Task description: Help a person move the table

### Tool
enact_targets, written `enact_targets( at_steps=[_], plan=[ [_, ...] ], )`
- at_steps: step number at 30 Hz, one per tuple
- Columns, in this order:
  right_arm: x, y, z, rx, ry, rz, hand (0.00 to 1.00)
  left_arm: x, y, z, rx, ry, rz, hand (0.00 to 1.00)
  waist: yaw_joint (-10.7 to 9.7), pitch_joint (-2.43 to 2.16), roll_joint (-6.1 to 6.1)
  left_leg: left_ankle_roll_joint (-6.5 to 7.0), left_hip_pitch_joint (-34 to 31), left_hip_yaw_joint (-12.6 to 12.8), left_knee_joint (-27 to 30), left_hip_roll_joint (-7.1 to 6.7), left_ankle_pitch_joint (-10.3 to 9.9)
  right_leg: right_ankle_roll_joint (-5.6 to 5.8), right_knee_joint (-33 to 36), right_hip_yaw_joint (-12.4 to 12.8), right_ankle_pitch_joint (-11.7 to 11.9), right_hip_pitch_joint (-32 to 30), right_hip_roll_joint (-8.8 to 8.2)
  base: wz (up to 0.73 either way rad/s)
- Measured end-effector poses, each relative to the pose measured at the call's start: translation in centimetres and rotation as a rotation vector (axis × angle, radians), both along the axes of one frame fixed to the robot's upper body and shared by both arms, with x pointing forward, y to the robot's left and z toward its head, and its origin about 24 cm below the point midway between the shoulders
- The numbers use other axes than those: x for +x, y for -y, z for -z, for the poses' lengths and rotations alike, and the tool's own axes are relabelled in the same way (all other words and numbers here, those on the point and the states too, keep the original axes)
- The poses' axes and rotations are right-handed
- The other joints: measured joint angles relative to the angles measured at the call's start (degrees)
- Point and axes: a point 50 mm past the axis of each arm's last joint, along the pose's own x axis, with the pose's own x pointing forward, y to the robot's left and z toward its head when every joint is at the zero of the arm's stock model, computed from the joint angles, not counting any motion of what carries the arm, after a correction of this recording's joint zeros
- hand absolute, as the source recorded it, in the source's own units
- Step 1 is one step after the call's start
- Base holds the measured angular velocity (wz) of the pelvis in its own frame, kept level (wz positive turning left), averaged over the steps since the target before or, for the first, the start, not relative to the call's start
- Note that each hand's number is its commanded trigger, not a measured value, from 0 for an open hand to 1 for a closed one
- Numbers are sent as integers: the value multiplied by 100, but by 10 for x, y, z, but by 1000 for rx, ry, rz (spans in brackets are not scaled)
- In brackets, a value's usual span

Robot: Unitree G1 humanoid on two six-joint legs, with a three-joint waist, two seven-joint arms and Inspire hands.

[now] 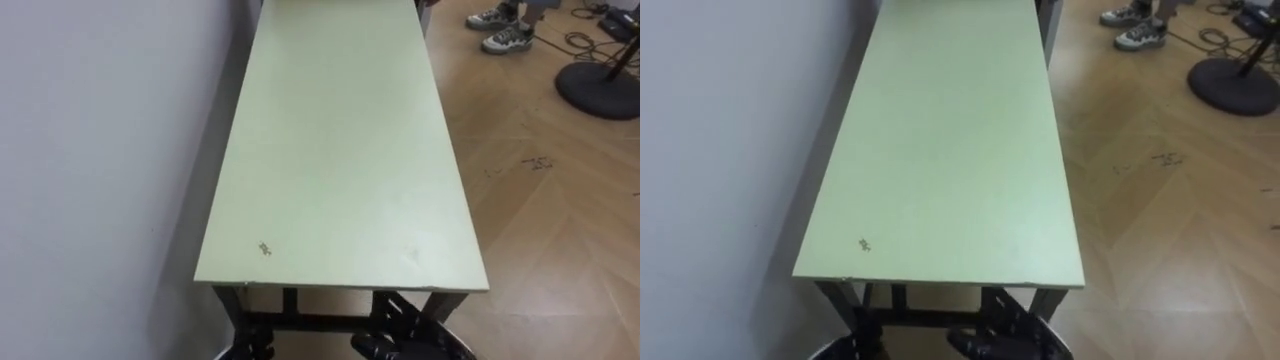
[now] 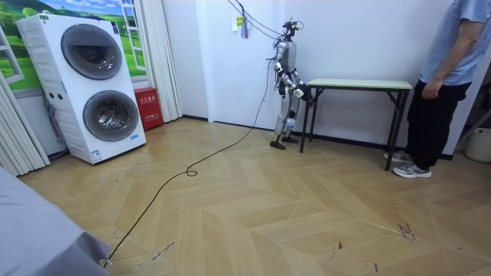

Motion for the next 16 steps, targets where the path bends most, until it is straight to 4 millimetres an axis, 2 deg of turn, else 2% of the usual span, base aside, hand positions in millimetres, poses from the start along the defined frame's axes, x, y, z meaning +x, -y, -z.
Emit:
enact_targets(
  at_steps=[2,5,11,14,16],
  plan=[
    [-8,6,9,-54,-64,21,0,-2,-4,3,33,-14,-26,0,-29,28,34,-4,-1,-1,-8,2,1,-3,-11,8,2,-2,3,0],
    [-22,14,20,-121,-148,31,0,-8,-12,9,87,-47,-70,0,-23,31,34,-16,30,12,-56,2,8,-4,-25,19,2,9,7,-1],
    [-43,30,31,-208,-252,96,0,-24,-28,18,211,-110,-113,0,-81,31,15,-42,145,24,-197,-11,27,-5,-127,26,3,96,10,-1],
    [-57,37,36,-243,-313,142,0,-33,-34,22,302,-138,-71,0,-85,4,-11,-45,193,29,-219,-4,19,-5,-123,9,3,129,20,-1],
    [-62,38,38,-258,-338,158,0,-35,-36,23,338,-140,-43,0,-85,4,-18,-45,193,38,-227,3,20,-5,-125,10,3,139,24,0]
  ],
)
